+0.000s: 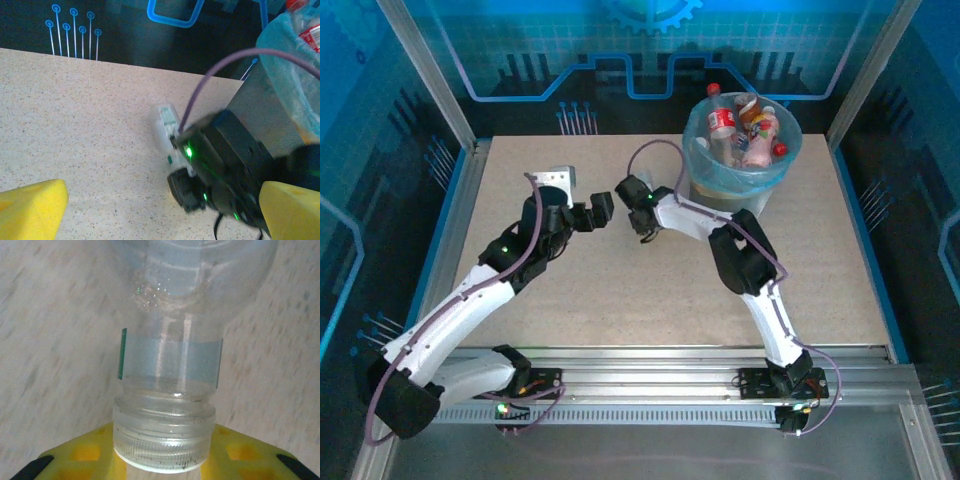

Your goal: Put the plastic bottles in the bin

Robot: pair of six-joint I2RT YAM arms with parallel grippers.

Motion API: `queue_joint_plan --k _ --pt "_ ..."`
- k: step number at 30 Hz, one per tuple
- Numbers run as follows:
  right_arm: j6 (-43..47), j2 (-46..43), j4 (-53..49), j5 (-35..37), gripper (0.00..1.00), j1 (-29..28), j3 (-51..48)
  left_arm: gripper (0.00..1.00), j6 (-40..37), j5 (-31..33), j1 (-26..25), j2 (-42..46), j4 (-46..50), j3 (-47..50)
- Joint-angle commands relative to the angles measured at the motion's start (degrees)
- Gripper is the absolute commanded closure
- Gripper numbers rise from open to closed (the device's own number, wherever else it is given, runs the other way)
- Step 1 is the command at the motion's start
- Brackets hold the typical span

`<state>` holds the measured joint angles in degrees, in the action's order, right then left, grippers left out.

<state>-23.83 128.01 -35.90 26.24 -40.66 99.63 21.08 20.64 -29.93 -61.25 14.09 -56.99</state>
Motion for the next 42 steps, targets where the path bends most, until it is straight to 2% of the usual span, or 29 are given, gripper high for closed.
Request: queue_joint_plan --k 1,7,10,16,24,28,34,36,40,42 --pt "-3.36 -7.89 4.24 -3.21 0.63 -3.00 -10.48 0.01 1.43 0.01 0.51 2.34 1.56 1.48" --pt "-7.81 -13.94 4.28 -6.28 0.56 -7.14 -22.42 0.01 2.26 0.00 0.56 3.85 1.82 2.47" --pt "-8.83 -15.35 3.27 -5.30 0.40 -8.49 -22.98 0.01 3.17 -0.58 0.54 4.06 1.72 2.90" --pt "-7.32 -16.54 0.48 -2.52 0.14 -8.42 -17.71 0.01 5.11 -1.81 0.57 4.72 3.05 3.27" --pt "-0.08 -8.52 -5.01 -3.96 0.03 -5.68 -2.27 0.01 5.48 -0.64 0.53 8.07 4.88 4.07" --pt "2.34 -1.45 -8.70 -3.81 0.03 -3.88 6.20 0.01 5.74 -0.35 0.52 9.42 5.90 4.18" --pt "4.36 3.94 -9.76 -6.55 0.09 -2.42 13.44 0.02 6.22 -0.56 0.51 10.62 6.86 4.56" --pt "4.45 4.95 -10.24 -6.67 0.14 -1.92 15.18 0.01 6.42 -0.91 0.57 10.54 6.96 4.87" --pt "5.64 4.99 -10.41 -8.01 0.34 -1.51 17.46 0.02 7.13 -1.51 0.50 10.18 6.92 5.27" --pt "6.22 4.70 -10.83 -8.14 0.40 -1.47 18.28 0.02 7.27 -1.59 0.48 10.19 6.85 5.31"
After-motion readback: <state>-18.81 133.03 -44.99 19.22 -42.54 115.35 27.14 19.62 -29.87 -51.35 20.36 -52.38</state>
